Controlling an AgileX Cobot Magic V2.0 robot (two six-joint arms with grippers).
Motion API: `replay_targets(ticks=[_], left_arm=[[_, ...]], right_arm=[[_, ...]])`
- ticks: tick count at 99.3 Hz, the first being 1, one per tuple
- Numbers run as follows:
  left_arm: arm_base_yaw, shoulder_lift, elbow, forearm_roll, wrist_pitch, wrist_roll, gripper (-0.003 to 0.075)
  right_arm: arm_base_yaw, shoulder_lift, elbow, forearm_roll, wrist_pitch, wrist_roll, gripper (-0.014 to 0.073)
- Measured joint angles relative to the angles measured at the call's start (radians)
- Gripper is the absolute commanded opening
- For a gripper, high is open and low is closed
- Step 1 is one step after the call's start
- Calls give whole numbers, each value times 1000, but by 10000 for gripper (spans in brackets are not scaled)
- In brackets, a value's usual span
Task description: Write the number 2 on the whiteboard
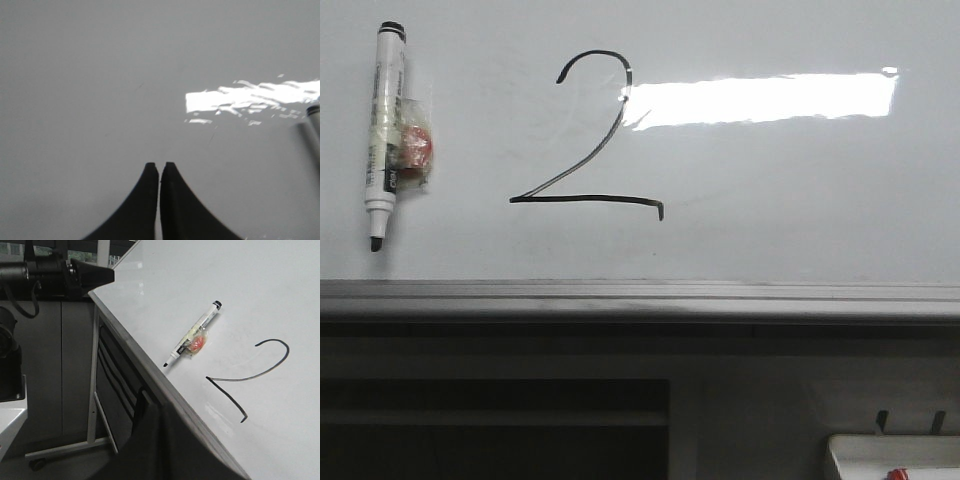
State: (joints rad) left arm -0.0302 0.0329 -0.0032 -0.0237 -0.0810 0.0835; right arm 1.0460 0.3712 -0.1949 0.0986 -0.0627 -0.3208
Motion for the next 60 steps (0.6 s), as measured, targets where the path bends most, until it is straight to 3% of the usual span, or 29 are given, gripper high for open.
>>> replay_targets(ticks=[25,60], left_arm=[[61,-37,4,7,368,0,-20],[61,-37,4,11,407,0,-20]], right_arm=[[0,0,0,0,0,0,-43],[0,-1,0,0,0,0,-43]])
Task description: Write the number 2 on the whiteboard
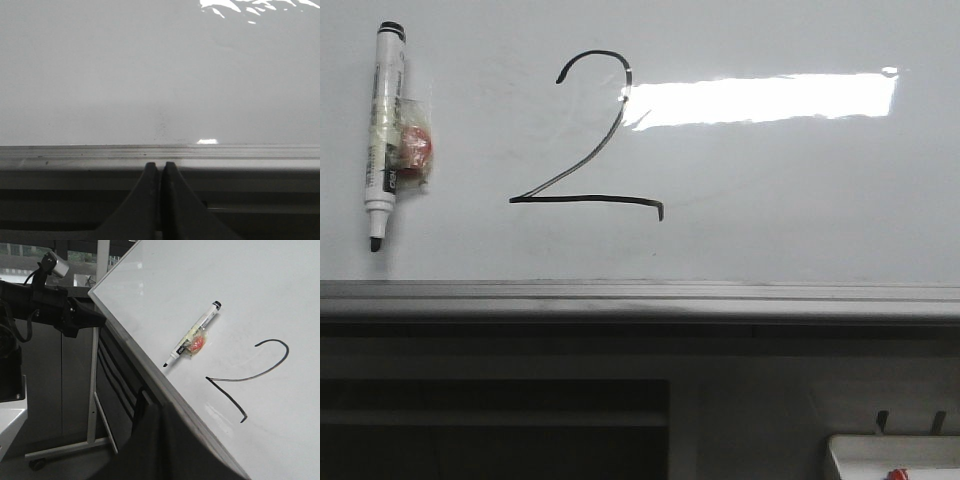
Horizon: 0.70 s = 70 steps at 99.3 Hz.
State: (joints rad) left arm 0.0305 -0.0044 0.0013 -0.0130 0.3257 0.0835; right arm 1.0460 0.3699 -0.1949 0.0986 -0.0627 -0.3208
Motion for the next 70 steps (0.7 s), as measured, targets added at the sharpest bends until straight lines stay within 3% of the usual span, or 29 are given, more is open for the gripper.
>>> replay_targets(ticks=[48,70], left_arm=[[0,0,0,0,0,0,-20],[0,0,0,0,2,-2,-20]], right_arm=[[0,0,0,0,0,0,-43],[-6,0,0,-3,-64,0,-43]])
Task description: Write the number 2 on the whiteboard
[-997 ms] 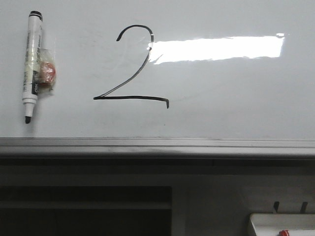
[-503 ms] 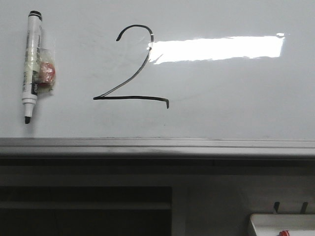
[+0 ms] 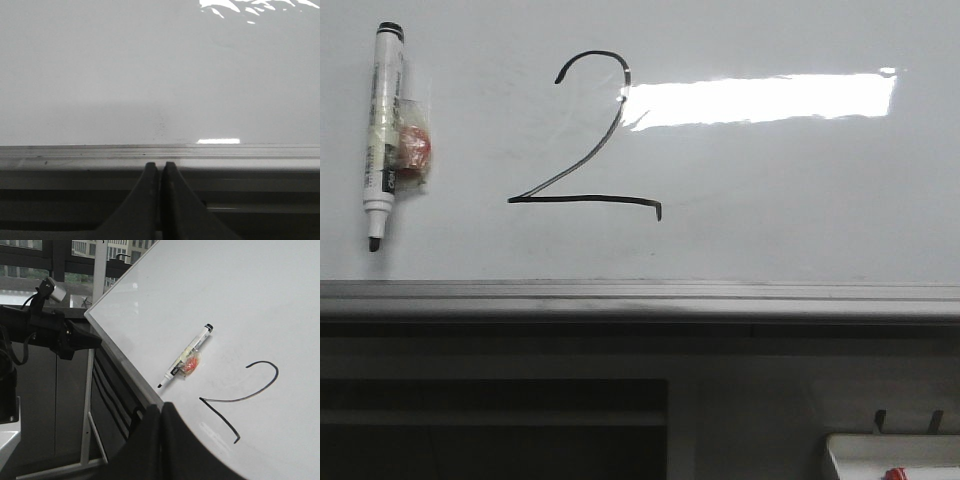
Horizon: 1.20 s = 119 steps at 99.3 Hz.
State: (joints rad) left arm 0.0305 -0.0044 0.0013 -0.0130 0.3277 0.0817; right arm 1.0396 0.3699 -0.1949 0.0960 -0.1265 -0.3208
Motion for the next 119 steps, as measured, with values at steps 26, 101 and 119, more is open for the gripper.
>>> replay_targets(ticks=[26,101,119], left_arm=[[0,0,0,0,0,0,-20],[0,0,0,0,0,0,-20],[0,0,0,0,0,0,-20]], right_arm=[[-176,0,0,-11,20,0,-43],[-1001,-149,50,-257,132,333,-43],[-1011,-277,198,-213,157,354,-43]])
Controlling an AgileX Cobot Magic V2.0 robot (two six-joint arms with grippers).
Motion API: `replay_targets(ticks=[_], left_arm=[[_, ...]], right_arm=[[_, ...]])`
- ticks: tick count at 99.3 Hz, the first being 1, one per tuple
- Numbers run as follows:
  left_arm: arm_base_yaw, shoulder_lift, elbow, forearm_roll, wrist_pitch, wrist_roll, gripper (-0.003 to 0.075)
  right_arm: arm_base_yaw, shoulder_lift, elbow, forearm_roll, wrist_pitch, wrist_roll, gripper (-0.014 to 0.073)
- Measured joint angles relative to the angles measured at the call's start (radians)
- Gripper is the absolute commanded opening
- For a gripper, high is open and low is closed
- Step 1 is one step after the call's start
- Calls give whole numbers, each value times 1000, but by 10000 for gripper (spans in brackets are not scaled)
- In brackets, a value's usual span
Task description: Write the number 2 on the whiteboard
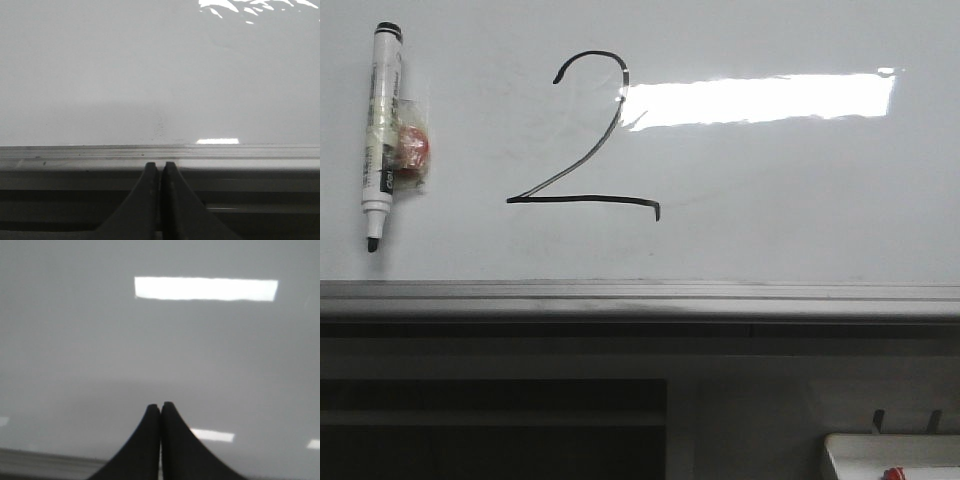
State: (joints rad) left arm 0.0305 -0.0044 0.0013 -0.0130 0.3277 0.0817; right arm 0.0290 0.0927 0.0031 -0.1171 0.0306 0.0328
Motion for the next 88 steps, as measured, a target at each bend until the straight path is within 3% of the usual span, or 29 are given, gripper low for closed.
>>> replay_targets(ticks=[28,88], left_arm=[[0,0,0,0,0,0,-20],[0,0,0,0,0,0,-20]], right_arm=[[-11,-102,11,30,285,4,-43],[-11,-102,11,32,289,4,-43]])
